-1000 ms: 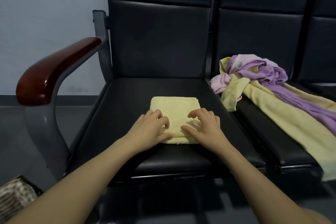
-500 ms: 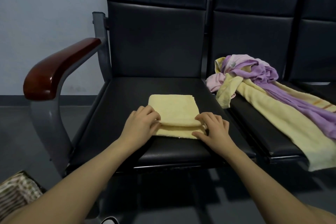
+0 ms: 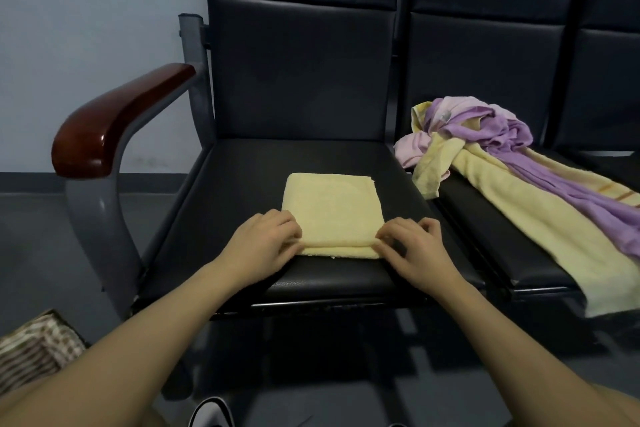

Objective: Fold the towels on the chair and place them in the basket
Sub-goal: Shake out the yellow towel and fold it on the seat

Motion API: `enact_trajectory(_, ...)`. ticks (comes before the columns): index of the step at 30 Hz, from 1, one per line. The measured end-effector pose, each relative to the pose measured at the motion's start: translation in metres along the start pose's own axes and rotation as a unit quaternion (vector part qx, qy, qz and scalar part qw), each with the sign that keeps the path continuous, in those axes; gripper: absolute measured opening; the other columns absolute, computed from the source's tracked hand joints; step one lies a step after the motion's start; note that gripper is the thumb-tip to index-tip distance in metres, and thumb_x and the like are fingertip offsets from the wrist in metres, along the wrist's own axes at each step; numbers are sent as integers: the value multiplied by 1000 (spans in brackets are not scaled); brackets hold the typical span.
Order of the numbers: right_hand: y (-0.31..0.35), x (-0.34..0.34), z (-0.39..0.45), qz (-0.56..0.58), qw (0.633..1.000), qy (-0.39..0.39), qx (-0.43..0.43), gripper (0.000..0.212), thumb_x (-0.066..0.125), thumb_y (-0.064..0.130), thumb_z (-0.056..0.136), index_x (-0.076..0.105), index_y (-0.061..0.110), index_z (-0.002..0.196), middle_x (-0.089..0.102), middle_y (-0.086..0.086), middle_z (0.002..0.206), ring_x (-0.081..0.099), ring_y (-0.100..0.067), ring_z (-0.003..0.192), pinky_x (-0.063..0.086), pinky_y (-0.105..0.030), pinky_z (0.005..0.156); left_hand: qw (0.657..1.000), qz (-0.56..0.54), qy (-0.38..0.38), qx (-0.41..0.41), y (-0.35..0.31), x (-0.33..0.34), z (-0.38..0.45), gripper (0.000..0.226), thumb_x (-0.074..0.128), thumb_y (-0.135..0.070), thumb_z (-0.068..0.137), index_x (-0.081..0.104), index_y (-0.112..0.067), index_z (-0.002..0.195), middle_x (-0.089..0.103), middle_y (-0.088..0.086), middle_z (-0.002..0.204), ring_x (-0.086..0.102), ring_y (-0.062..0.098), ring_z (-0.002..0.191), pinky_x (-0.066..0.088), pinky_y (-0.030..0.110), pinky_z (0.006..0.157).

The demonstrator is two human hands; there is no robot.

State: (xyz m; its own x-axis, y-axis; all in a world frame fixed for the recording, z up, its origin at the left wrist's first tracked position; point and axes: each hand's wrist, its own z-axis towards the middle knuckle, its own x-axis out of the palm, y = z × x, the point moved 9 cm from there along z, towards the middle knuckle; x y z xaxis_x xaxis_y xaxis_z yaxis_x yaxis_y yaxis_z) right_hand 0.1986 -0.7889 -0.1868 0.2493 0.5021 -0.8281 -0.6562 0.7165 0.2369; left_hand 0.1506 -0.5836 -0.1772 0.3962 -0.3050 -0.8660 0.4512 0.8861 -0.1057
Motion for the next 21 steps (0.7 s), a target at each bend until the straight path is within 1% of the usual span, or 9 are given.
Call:
enact_trajectory(3,2,8,0,-57,997,43,-16,52,40,69,81,63,29,103,58,18,100,52,-5,93,18,-28,85,998,11,51,-42,7,11,0,55,37,-65,78,61,-21,100,56,-10,101,52,12,86,37,24,75)
enact_trajectory(5,5,10,3,-79,995,53,-20,53,42,69,81,64,28,107,58,15,104,51,-7,100,15,-26,85,997,2,57,-59,10,15,2,67,33,-72,72,61,-21,104,56,-10,104,52,12,90,34,25,80)
enact_trajectory(6,4,10,5,-84,995,54,-17,47,47,63,85,65,27,108,58,13,106,51,-9,103,14,-25,86,996,-9,59,-67,11,15,3,68,34,-73,70,61,-22,105,55,-11,103,51,11,92,32,26,82)
enact_trajectory(8,1,13,7,-81,995,65,-10,30,57,45,90,66,25,111,56,11,113,49,-11,110,13,-23,88,993,-37,70,-89,19,16,3,55,46,-68,76,59,-26,108,52,-16,103,50,7,95,29,26,88)
enact_trajectory(9,1,13,8,-76,995,70,-10,26,59,39,91,66,24,111,56,11,115,48,-10,112,13,-23,88,991,-53,74,-96,22,17,2,44,55,-60,81,58,-27,110,51,-18,104,49,5,96,28,26,93)
enact_trajectory(12,-1,12,9,-47,997,64,-4,17,60,30,92,67,21,105,56,12,116,47,-9,114,14,-22,90,986,-95,82,-112,30,17,-1,29,65,-36,87,59,-27,113,54,-19,105,53,5,96,31,33,102)
enact_trajectory(16,-2,12,9,-11,998,64,1,12,62,28,91,64,24,102,57,17,110,49,-4,108,14,-23,90,970,-170,49,-169,43,11,-2,25,66,-25,88,63,-22,113,65,-8,103,60,13,95,46,32,91)
enact_trajectory(19,-6,11,9,7,996,82,18,18,64,34,88,63,29,105,55,22,109,46,1,104,11,-22,90,963,-189,35,-191,47,10,-1,19,67,-24,87,65,-23,106,67,-7,95,62,11,91,50,35,85)
enact_trajectory(21,-7,12,11,16,995,91,24,16,64,31,88,63,30,104,55,21,109,44,1,106,10,-21,89,955,-211,28,-206,49,8,1,17,66,-25,88,66,-23,104,66,-9,93,61,8,90,50,34,84)
